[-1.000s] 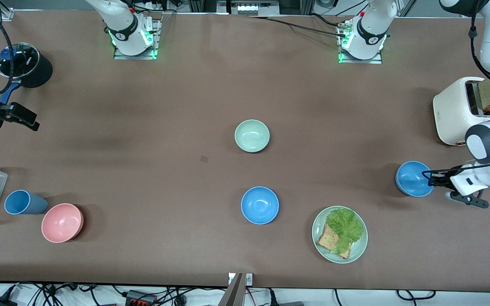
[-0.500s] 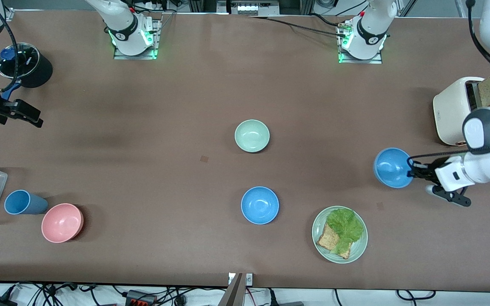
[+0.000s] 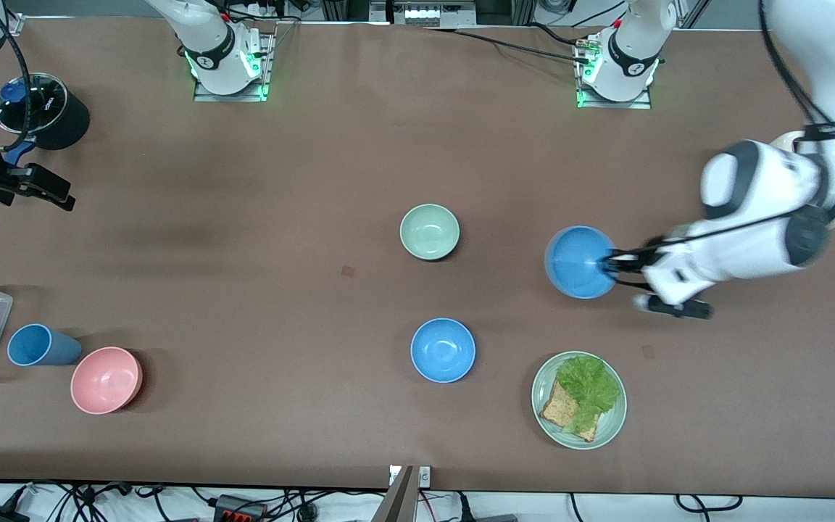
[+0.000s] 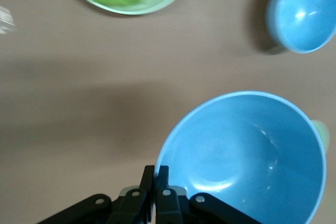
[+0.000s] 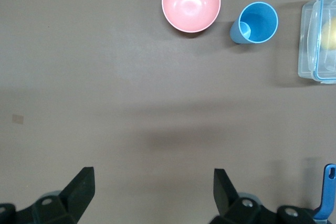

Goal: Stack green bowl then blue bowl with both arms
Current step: 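Carry the blue bowl with the left gripper toward the green bowl, then lower the blue bowl into the green bowl with the left gripper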

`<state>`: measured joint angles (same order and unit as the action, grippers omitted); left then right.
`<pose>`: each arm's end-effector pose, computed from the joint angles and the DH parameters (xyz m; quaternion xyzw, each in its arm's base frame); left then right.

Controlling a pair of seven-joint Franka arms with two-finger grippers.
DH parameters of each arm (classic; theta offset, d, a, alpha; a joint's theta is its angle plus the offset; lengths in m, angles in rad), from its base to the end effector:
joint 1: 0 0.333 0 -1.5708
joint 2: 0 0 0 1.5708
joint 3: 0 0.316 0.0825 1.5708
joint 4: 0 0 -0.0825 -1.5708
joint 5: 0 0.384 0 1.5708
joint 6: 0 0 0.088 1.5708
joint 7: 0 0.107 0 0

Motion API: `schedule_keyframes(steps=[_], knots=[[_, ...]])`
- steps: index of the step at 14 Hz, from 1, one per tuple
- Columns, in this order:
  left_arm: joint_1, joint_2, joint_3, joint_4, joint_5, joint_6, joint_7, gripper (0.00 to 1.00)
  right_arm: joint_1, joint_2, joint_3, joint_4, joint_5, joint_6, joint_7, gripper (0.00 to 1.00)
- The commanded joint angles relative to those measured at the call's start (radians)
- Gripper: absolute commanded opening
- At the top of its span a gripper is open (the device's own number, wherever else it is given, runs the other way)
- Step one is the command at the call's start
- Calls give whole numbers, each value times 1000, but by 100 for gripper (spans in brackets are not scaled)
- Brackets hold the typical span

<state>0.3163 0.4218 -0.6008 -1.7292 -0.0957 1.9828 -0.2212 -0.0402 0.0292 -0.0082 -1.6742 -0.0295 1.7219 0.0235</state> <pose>0.6210 -0.1510 0.3695 0.9859 0.0048 -0.0876 0.1424 0.5724 -0.0304 0.5721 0.9993 -0.0339 0.0091 0.0148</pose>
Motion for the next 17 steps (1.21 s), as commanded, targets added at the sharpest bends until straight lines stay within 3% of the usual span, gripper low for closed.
schedule_keyframes(steps=[1, 6, 10, 12, 17], knots=[[-44, -46, -74, -96, 5, 108, -246, 3, -9, -18, 8, 4, -7, -5, -14, 100], [-238, -57, -76, -228, 103, 310, -648, 3, -10, -17, 5, 4, -1, -28, -20, 100], [-304, -60, -76, -295, 106, 416, -831, 3, -10, -18, 5, 5, -3, -30, -22, 100], [-344, -48, -71, -320, 119, 487, -871, 3, -10, -18, 7, 4, -1, -30, -22, 100], [-359, -12, -68, -316, 177, 496, -929, 3, -10, -23, 7, 4, 0, -38, -22, 100]])
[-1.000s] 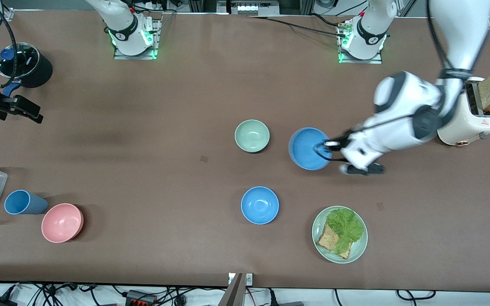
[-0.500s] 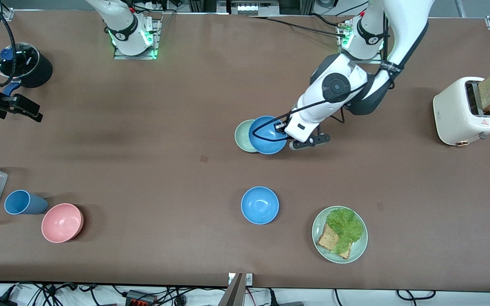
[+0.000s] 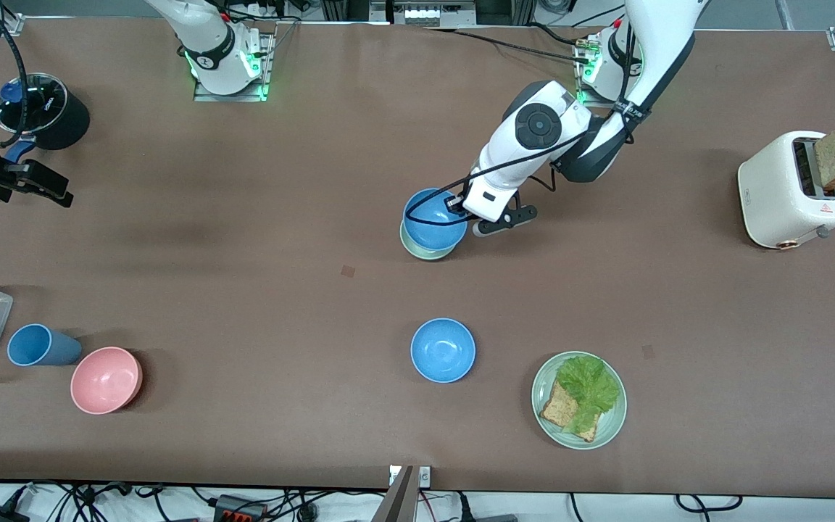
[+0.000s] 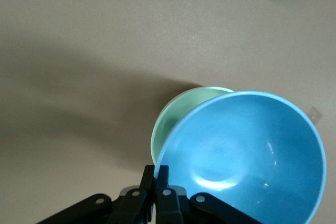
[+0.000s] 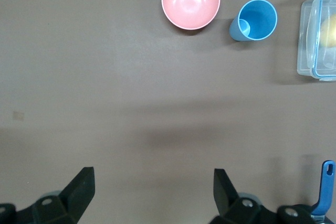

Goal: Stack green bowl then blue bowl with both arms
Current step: 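Lower the blue bowl into the green bowl with the left gripper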

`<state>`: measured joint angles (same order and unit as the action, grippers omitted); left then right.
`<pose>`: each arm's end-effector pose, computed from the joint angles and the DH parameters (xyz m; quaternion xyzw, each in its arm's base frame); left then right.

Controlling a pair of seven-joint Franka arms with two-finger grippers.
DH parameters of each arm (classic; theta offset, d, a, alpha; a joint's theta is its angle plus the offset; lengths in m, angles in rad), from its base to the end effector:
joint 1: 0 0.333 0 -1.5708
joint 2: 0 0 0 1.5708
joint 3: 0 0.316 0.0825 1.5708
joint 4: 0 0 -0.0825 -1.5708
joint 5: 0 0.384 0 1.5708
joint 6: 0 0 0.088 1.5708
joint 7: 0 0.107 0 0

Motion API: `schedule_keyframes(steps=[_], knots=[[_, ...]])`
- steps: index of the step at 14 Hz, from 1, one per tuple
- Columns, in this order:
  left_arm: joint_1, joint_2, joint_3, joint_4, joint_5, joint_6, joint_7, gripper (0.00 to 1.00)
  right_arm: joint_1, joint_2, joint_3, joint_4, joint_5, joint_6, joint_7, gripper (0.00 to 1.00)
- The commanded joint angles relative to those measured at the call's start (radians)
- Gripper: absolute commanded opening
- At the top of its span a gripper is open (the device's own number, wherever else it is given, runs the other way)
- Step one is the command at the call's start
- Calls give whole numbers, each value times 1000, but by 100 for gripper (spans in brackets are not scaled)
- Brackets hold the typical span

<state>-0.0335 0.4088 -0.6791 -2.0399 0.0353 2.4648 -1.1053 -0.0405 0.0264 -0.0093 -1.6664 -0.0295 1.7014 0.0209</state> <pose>0.4677 -0.3844 0.2936 0.9703 0.2071 -0.0562 0.1116 0.5701 -0.0311 0.5757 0.9993 -0.0335 0.0041 0.0148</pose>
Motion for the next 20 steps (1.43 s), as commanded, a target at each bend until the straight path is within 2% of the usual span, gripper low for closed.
schedule_keyframes(steps=[1, 3, 12, 14, 15, 16, 17, 20], knots=[[-9, 16, 13, -2, 81, 16, -51, 3, -10, -20, 8, -4, -1, -17, -19, 100], [-9, 42, 16, 0, 118, 58, -76, 3, -10, -20, 8, -4, 0, -17, -19, 100], [-34, 68, 16, 1, 141, 60, -88, 6, -10, -20, 8, -6, 2, -17, -19, 100], [-26, 71, 18, 4, 141, 54, -93, 15, -10, -20, 8, -6, 2, -14, -19, 100], [-20, 73, 18, 24, 141, 45, -97, 29, -10, -22, 8, -6, 2, -16, -19, 100], [-14, 73, 18, 33, 141, 27, -102, 33, -10, -20, 8, -4, 2, -14, -19, 100], [-8, 71, 18, 52, 141, 1, -102, 36, -10, -20, 8, -6, 2, -17, -19, 100], [9, 59, 15, 90, 143, -96, -88, 37, -10, -20, 8, -6, 2, -16, -19, 100]])
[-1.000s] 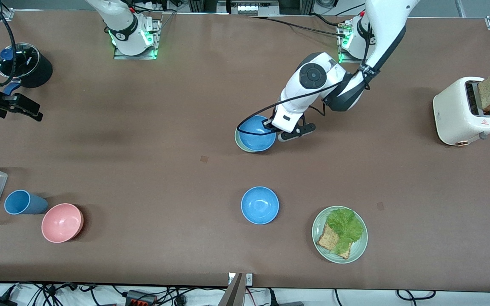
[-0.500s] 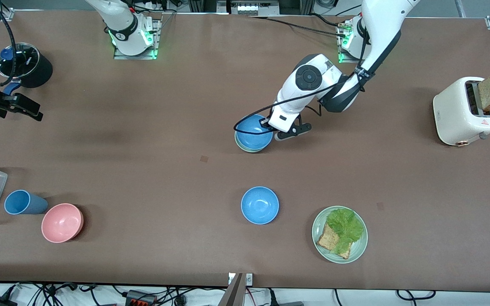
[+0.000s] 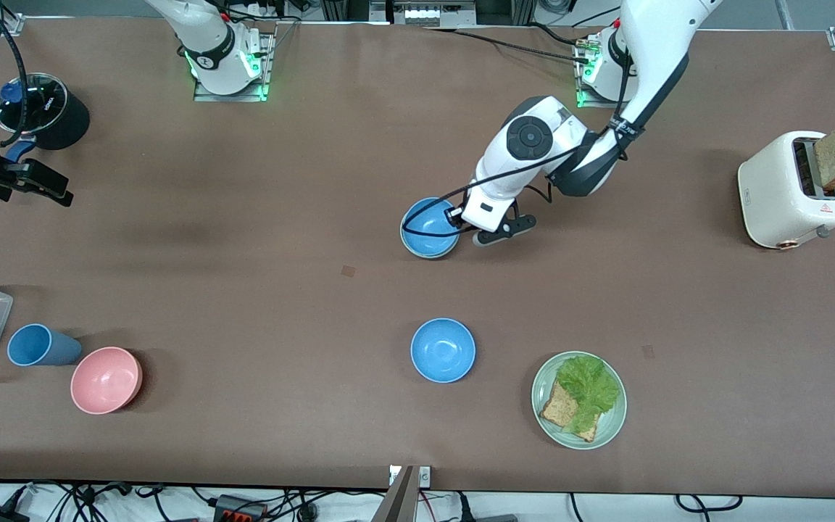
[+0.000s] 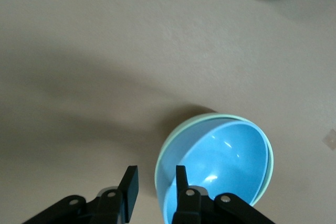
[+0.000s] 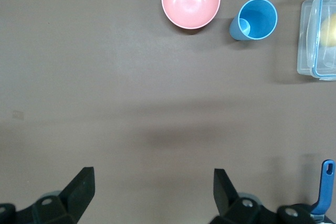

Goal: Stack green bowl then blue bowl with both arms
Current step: 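Lower the blue bowl into the green bowl with the left gripper, then open the left gripper and lift it off the stacked bowls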

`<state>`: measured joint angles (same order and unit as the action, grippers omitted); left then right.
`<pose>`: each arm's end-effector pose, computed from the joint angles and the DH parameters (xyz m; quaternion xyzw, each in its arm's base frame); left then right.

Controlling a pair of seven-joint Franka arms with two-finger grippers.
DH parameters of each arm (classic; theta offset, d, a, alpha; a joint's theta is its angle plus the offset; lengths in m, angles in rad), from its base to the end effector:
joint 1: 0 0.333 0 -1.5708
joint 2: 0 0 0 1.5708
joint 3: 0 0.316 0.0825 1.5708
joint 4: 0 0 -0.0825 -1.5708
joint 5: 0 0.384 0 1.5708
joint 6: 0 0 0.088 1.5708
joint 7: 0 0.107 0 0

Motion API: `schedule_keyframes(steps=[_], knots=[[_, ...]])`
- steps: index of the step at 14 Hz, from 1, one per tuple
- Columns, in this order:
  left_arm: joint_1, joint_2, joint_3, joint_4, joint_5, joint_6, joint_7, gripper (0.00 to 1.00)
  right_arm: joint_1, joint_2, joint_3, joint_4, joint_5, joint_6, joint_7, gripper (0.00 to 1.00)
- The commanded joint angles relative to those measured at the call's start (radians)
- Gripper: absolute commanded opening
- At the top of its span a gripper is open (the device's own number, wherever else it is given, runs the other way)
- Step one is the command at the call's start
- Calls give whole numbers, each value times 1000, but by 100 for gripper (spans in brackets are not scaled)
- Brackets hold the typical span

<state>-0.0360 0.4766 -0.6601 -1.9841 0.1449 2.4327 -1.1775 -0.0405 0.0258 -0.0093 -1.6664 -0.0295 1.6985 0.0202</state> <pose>0.4852 -0.3810 0.2771 0.9709 0.2171 -0.0503 0.0873 0.5696 -0.0311 0.5758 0.9993 -0.0332 0.0029 0.0148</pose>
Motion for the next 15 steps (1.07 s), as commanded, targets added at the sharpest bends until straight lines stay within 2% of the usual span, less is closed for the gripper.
schedule_keyframes(steps=[1, 3, 5, 7, 8, 10, 12, 14, 15], knots=[[25, -18, -6, 42, 35, -73, -7, 37, -10, -20, 8, -4, 2, -13, -19, 100], [60, -24, -16, 69, 33, -125, 47, 38, -10, -21, 8, -4, 2, -14, -19, 100], [82, -26, -18, 146, 33, -251, 117, 39, -10, -20, 6, -4, 2, -13, -22, 100], [120, -27, -19, 230, 33, -392, 267, 39, -10, -21, 5, -6, 3, -7, -28, 100], [161, -41, -24, 246, 30, -429, 365, 44, -10, -21, 5, -4, 3, -3, -28, 100], [259, -68, -27, 248, 21, -449, 568, 69, -10, -21, 5, -4, 3, -3, -31, 100], [336, -81, -30, 274, 21, -513, 736, 100, -10, -21, 6, -4, 0, -3, -31, 100], [382, -85, -29, 353, 22, -625, 823, 100, -10, -21, 5, -3, 0, -2, -32, 100], [396, -85, -26, 428, 24, -715, 829, 100, -10, -21, 5, -4, 0, -8, -32, 100]])
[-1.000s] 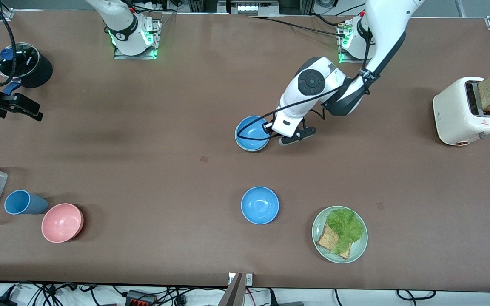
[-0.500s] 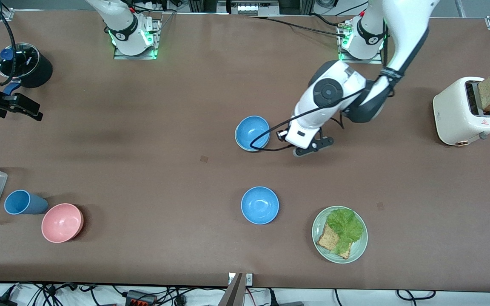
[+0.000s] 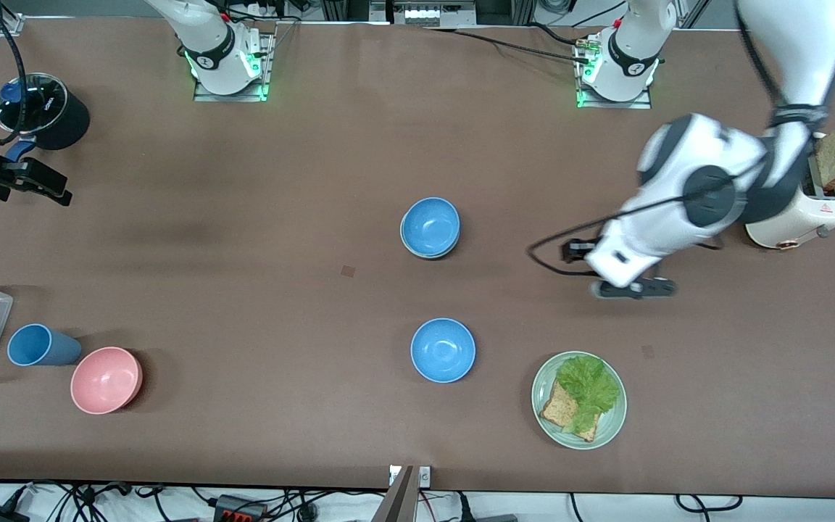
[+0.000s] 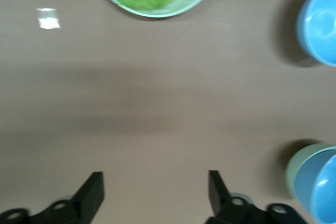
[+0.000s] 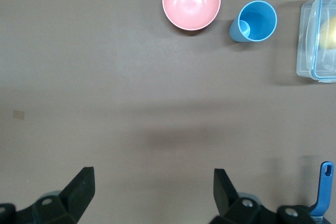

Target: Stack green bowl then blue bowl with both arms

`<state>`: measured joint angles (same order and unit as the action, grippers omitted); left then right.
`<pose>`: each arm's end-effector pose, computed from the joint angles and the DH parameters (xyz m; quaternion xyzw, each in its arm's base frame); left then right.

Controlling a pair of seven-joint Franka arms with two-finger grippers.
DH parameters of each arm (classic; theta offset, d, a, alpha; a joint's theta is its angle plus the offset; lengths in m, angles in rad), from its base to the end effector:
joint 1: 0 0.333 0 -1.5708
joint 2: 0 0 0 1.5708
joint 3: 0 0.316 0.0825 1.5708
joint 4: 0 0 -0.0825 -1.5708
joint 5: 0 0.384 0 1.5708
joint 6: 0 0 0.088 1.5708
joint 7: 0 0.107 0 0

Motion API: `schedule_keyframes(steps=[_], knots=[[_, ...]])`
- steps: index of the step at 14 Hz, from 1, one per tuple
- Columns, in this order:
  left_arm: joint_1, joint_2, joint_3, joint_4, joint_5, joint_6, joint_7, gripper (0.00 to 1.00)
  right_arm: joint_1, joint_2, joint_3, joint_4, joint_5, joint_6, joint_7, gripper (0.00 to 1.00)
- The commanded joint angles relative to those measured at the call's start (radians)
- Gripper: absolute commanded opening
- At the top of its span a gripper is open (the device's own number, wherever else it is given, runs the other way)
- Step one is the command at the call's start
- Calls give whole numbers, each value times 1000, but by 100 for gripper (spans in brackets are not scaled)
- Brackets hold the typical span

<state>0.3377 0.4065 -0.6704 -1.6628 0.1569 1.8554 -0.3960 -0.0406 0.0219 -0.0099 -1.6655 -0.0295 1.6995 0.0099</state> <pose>0.6190 -0.1541 0.4037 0.9967 0.0170 -0.0755 0.0262 0.5688 -0.0315 0.5785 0.9995 -0.0284 0.0057 0.0149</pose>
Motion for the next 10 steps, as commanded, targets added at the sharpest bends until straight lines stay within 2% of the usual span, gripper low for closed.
schedule_keyframes(steps=[1, 3, 5, 6, 10], knots=[[32, -12, -14, 176, 21, -232, 52, 100, -10, -19, 5, -6, 0, -11, -22, 100], [81, -12, -12, 283, 23, -364, 74, 100, -10, -19, 5, -5, -3, -7, -22, 100], [110, -12, -11, 392, 21, -435, 118, 100, -10, -17, 5, -6, -1, -6, -22, 100], [113, -11, -11, 418, 21, -479, 137, 100, -10, -17, 5, -6, -1, -6, -22, 100], [110, -14, -24, 428, 21, -550, 147, 100, -10, -19, 5, -8, 3, -10, -22, 100]])
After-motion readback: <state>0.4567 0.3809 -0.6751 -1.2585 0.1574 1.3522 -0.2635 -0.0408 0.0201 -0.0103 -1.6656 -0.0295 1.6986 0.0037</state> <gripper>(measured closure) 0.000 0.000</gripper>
